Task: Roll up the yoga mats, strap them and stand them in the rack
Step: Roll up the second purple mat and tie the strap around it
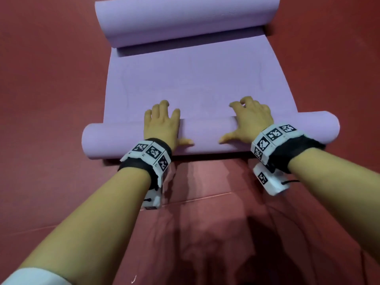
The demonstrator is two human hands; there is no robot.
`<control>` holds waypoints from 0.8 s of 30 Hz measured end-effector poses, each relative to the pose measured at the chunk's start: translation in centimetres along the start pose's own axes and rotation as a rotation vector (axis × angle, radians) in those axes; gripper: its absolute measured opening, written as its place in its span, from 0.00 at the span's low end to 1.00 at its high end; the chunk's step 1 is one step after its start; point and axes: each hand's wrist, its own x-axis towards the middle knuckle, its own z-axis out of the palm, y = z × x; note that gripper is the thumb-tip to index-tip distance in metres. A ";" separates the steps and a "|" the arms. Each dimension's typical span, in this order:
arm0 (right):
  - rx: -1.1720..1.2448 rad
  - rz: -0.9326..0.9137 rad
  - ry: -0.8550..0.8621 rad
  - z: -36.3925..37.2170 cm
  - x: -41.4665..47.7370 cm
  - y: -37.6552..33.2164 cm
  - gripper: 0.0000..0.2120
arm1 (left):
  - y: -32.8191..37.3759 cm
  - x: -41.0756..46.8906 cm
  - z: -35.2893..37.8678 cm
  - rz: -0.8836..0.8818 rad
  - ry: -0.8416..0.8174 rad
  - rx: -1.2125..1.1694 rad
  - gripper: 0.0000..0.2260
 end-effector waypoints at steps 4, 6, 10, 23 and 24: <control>-0.031 -0.023 0.173 0.5 1.9 -0.5 0.27 | 1.1 2.7 -0.4 -0.113 0.152 -0.015 0.26; -0.043 -0.042 0.181 1.3 2.4 -1.0 0.23 | 1.7 3.7 -0.3 -0.049 0.282 0.006 0.21; -0.135 -0.119 0.043 2.0 3.0 -0.9 0.52 | 1.4 4.3 0.8 0.021 -0.109 0.025 0.44; -0.221 -0.310 -0.238 -0.3 -0.7 -1.7 0.36 | -0.7 1.2 -1.8 0.268 -0.347 0.089 0.31; -0.191 -0.327 -0.312 -0.1 -1.7 -1.9 0.37 | -0.9 0.4 -2.0 0.284 -0.457 0.062 0.31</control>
